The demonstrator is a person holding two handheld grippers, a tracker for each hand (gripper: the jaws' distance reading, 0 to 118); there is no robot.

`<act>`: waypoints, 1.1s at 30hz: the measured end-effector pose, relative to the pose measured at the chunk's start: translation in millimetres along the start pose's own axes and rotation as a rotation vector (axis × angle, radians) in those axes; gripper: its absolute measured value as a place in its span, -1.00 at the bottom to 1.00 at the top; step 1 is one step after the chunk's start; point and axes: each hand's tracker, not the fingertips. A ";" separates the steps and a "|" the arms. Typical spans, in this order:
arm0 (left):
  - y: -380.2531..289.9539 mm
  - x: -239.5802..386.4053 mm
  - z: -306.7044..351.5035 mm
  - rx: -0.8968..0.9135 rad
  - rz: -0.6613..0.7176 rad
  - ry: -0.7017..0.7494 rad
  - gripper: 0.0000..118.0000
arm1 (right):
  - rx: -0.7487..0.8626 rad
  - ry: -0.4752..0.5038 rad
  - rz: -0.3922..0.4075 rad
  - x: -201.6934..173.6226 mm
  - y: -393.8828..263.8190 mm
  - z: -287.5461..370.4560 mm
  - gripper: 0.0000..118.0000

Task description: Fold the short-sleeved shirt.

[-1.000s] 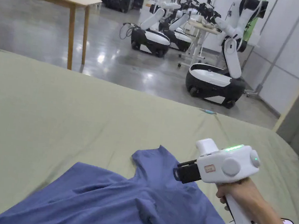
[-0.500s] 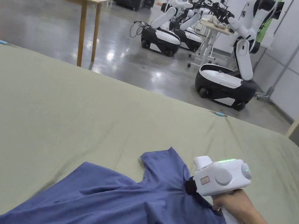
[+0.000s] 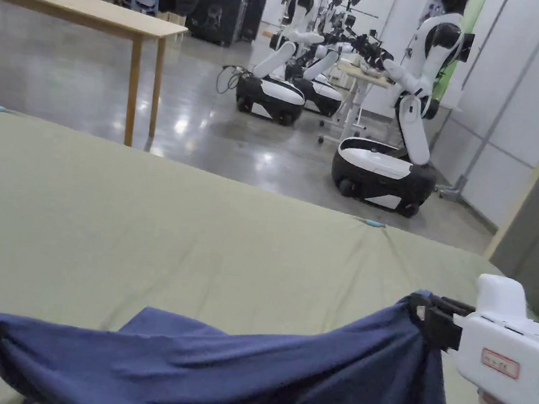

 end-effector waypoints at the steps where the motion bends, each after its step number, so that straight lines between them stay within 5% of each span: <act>1: 13.3 0.3 -4.0 0.022 0.026 -0.023 -0.99 | 0.023 -0.003 -0.004 3.9 9.3 12.7 -0.96; 5: 85.2 14.4 -26.7 0.122 0.049 -0.083 -0.99 | 0.095 -0.060 0.105 9.9 70.3 37.7 -0.97; 12: 241.9 55.5 -52.4 0.218 0.056 -0.146 -0.99 | 0.288 -0.077 0.077 -0.8 202.7 59.1 -0.96; 18: 366.4 88.8 -49.2 0.294 -0.023 -0.074 -0.99 | 0.401 -0.150 0.132 -12.1 309.1 62.7 -0.96; 25: 449.6 87.9 -48.3 0.347 -0.043 0.131 -0.99 | 0.447 -0.220 0.031 10.4 378.1 51.4 -0.96; 33: 459.2 67.2 -49.9 0.374 0.054 0.132 -0.99 | 0.437 -0.274 -0.072 42.1 369.9 23.3 -0.96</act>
